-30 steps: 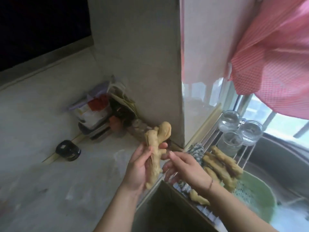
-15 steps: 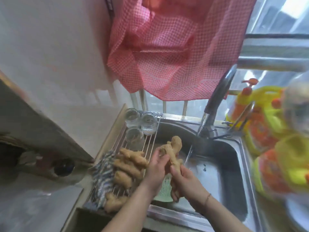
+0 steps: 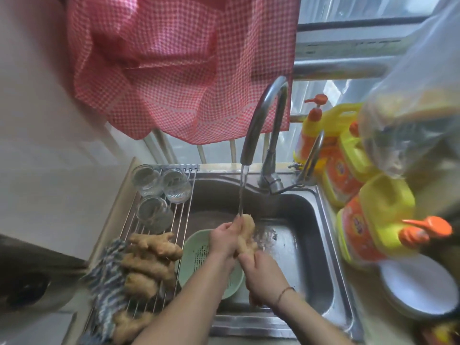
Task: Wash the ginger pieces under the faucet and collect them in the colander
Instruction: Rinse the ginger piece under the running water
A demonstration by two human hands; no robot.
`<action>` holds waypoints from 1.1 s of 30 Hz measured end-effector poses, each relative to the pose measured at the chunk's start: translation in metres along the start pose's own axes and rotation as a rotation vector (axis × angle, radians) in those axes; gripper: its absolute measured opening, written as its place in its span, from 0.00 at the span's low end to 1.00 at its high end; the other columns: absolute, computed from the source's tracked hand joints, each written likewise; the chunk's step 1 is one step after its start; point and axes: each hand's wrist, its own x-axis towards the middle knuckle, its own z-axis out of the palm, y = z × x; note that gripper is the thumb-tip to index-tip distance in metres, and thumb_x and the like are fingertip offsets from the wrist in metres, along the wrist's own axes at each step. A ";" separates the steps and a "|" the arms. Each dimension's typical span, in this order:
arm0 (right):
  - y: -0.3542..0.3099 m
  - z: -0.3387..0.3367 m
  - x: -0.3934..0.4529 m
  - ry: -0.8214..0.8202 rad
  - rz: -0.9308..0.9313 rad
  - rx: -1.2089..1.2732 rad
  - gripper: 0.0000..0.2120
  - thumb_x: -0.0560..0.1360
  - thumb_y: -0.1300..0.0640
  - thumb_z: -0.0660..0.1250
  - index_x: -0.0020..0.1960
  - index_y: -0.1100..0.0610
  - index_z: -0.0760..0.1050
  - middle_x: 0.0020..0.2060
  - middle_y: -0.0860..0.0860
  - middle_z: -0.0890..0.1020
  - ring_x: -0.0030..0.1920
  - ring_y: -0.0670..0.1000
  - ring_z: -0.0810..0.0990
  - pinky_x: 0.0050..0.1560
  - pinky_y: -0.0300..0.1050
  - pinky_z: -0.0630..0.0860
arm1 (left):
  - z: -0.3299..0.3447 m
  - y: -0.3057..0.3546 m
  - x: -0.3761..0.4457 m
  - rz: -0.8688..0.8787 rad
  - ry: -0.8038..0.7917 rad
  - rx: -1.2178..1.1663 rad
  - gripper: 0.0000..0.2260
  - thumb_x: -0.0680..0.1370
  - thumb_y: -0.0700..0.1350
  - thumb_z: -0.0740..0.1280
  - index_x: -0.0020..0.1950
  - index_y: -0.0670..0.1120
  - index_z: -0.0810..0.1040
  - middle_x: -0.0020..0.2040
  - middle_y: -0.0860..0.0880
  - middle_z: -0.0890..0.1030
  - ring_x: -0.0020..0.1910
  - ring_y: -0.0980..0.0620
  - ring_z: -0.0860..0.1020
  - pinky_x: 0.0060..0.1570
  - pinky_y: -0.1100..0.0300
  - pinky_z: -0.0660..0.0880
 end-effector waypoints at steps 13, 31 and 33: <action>-0.002 0.006 -0.001 -0.023 -0.079 -0.530 0.16 0.81 0.49 0.51 0.52 0.55 0.75 0.42 0.52 0.82 0.37 0.53 0.79 0.38 0.47 0.77 | -0.008 -0.004 -0.004 0.267 -0.001 0.719 0.08 0.75 0.49 0.71 0.47 0.46 0.76 0.41 0.49 0.81 0.38 0.53 0.78 0.37 0.58 0.76; 0.001 0.015 0.011 -0.086 0.291 0.508 0.14 0.76 0.46 0.57 0.44 0.56 0.73 0.24 0.48 0.71 0.20 0.47 0.66 0.22 0.38 0.61 | 0.007 -0.012 0.031 -0.172 -0.130 -0.539 0.18 0.84 0.57 0.52 0.46 0.47 0.73 0.36 0.49 0.81 0.40 0.52 0.82 0.45 0.55 0.73; 0.007 0.017 0.021 0.011 0.157 0.230 0.17 0.74 0.46 0.56 0.50 0.56 0.76 0.31 0.49 0.78 0.28 0.47 0.74 0.28 0.41 0.68 | 0.009 -0.011 0.027 -0.159 -0.186 -0.518 0.15 0.83 0.57 0.55 0.53 0.47 0.73 0.45 0.48 0.81 0.46 0.49 0.81 0.49 0.51 0.75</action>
